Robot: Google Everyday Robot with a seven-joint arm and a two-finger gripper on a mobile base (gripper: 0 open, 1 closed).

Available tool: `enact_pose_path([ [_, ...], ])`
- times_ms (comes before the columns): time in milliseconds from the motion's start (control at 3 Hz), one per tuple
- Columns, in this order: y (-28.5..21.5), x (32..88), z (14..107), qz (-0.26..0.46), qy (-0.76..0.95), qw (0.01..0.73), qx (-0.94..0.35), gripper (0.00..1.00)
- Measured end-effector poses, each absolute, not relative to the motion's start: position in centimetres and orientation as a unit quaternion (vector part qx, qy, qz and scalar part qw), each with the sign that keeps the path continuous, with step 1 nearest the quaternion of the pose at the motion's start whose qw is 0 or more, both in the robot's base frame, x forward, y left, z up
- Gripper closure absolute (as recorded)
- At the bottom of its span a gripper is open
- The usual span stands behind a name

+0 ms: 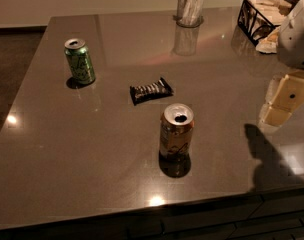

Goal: Move orange can near green can

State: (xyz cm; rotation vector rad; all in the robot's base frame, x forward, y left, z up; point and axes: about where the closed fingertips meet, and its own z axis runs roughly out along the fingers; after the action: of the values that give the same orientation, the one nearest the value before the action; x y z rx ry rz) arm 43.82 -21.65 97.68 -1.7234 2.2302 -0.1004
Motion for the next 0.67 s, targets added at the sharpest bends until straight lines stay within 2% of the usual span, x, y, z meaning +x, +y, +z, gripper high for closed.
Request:
enact_pose_path([
  [667,-21.04,43.85,97.66,-0.023,0.775,0.182,-0.605,0.0],
])
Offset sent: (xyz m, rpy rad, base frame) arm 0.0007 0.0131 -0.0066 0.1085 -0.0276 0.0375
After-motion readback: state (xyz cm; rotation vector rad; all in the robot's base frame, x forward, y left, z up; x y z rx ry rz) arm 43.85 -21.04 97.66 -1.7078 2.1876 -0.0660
